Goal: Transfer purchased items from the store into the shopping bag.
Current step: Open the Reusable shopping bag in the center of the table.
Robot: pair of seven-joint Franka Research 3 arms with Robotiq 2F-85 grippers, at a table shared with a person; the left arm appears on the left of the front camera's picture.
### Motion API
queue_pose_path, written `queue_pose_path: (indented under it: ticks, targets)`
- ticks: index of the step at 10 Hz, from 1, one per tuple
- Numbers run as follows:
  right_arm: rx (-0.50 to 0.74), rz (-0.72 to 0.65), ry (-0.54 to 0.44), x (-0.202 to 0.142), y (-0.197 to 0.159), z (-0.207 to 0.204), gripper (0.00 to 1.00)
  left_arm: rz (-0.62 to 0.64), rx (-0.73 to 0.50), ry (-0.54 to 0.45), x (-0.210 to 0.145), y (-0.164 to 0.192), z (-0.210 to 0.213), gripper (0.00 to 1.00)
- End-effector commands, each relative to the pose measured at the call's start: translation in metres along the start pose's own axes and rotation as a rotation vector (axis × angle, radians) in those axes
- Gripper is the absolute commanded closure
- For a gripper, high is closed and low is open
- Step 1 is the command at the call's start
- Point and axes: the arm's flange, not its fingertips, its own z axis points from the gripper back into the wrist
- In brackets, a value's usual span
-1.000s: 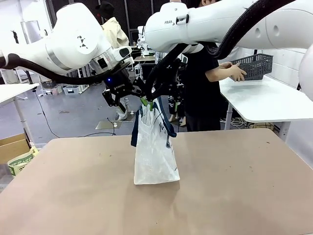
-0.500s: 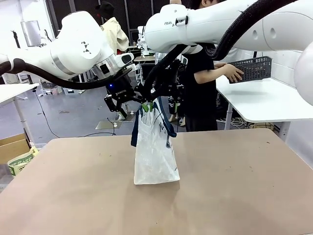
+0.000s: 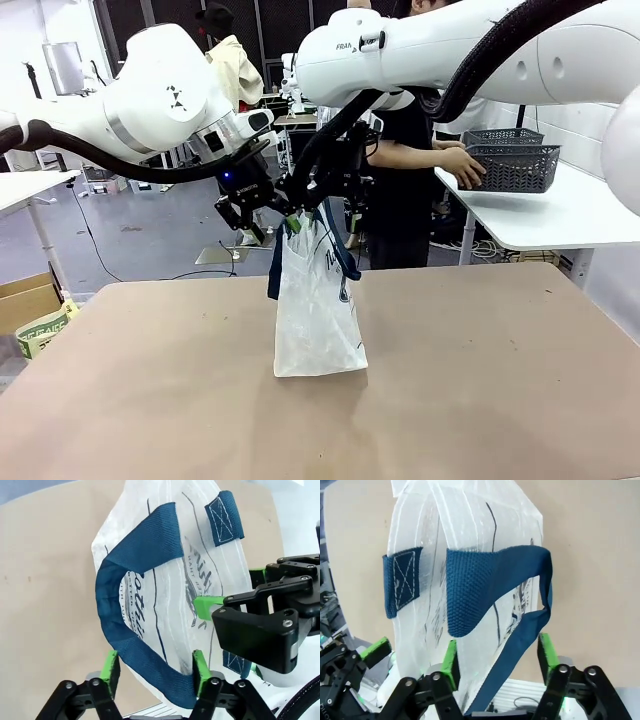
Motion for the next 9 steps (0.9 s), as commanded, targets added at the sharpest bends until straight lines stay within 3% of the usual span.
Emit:
queue_pose_path:
  ticks: [1, 2, 3, 6, 9]
  targets:
    - [0.043, -0.019, 0.009, -0.003, 0.003, -0.004, 0.78, 0.019, 0.008, -0.019, -0.002, 0.002, 0.002, 0.77]
    - [0.045, -0.016, 0.016, -0.004, 0.004, -0.005, 0.97, 0.022, 0.006, -0.018, -0.002, 0.002, 0.001, 0.96]
    - [0.049, -0.020, 0.025, -0.004, 0.004, -0.006, 1.00, 0.024, 0.001, -0.016, -0.003, 0.003, 0.002, 1.00]
    - [0.002, 0.032, 0.031, -0.011, 0.001, -0.008, 1.00, 0.021, 0.005, -0.019, -0.005, 0.004, 0.003, 1.00]
    - [-0.108, 0.191, 0.079, -0.028, -0.014, -0.004, 1.00, 0.036, 0.042, -0.022, -0.010, 0.016, 0.008, 1.00]
